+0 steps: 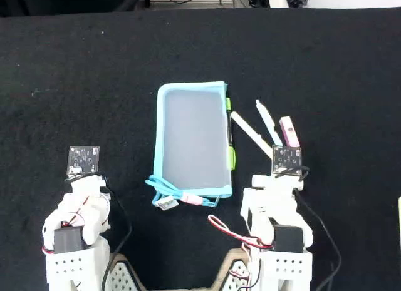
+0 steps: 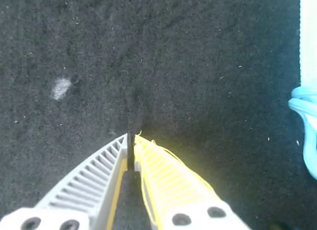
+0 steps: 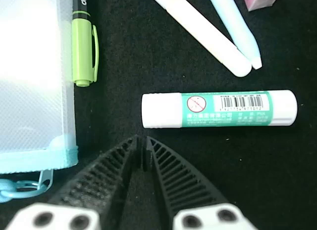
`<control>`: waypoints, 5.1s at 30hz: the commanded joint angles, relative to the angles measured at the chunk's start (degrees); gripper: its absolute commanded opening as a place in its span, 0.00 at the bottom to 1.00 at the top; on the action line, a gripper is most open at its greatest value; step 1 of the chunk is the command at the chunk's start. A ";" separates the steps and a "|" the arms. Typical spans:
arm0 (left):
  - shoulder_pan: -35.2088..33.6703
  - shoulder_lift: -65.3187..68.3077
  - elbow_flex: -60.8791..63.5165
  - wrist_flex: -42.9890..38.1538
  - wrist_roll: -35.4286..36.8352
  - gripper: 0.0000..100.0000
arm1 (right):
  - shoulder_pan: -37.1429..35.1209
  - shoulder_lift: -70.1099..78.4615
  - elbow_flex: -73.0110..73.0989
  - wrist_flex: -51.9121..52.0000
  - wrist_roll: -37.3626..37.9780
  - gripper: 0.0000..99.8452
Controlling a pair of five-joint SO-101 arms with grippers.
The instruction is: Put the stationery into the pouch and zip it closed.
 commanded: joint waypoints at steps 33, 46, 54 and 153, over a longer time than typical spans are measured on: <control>0.66 -0.35 1.45 0.26 -0.53 0.03 | 0.88 -5.58 -0.48 0.44 -0.62 0.01; 0.66 -0.35 1.45 0.26 -0.53 0.03 | 0.88 -5.58 -0.48 0.44 -0.62 0.01; 0.66 -0.35 1.45 0.26 -0.53 0.03 | 0.88 -5.58 -0.48 0.44 -0.62 0.01; 5.76 -0.35 -1.80 -30.15 5.19 0.03 | -39.65 51.03 -25.98 -16.44 23.30 0.15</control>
